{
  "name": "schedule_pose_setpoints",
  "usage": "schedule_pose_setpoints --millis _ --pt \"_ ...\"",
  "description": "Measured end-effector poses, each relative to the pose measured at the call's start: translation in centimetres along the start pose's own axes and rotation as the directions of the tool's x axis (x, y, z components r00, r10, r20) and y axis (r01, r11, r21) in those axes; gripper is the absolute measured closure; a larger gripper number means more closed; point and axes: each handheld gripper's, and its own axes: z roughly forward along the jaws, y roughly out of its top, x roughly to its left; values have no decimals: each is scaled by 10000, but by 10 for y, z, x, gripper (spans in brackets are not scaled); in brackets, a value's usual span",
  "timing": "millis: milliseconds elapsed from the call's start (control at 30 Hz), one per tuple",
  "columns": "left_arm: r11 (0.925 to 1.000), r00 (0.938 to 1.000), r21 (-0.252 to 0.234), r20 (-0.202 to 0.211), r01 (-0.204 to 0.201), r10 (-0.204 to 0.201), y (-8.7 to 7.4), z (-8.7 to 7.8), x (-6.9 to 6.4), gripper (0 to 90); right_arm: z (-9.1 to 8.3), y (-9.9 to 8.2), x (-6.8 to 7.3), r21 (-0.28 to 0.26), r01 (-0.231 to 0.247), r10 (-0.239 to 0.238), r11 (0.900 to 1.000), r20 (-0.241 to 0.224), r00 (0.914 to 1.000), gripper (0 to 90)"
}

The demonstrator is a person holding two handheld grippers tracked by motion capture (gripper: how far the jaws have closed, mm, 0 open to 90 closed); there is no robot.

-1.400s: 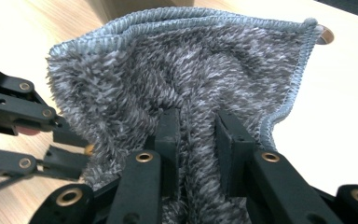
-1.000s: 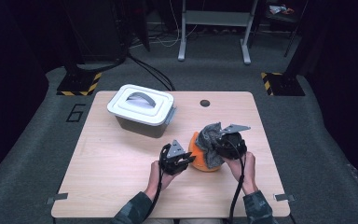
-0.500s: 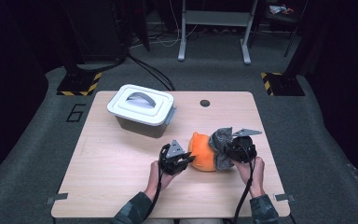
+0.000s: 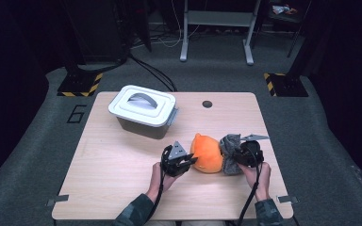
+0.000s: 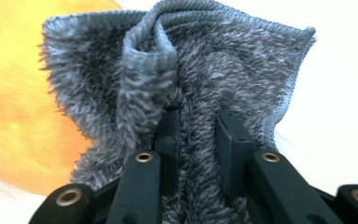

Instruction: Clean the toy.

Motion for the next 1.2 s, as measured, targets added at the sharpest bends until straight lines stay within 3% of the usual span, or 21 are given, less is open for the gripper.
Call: schedule_pose_setpoints --millis 167,467,700,833,1033,1200 --pt "10000 10000 -26 -47 74 -75 -1 0 1 786 9 -8 -4 265 -316 312 9991 168 9994 724" --pt "9999 9999 -103 -115 99 -100 -2 0 1 785 22 -16 -6 557 -381 368 9977 232 9991 734" --pt "9999 9999 -47 -96 124 -124 -2 -1 1 784 -8 -5 -9 -50 -112 115 9999 485 9988 741" --pt "9999 9998 -68 -110 136 -136 -2 -1 1 784 -33 11 -2 -608 176 -151 9980 424 9990 741" --pt "9998 9998 -120 -152 147 -149 -2 -1 1 783 -50 29 19 -1262 604 -630 9902 -163 9979 741" --pt "9998 9998 -86 -106 161 -161 -2 -1 2 780 -40 35 34 -1214 624 -742 9906 -957 9926 740"
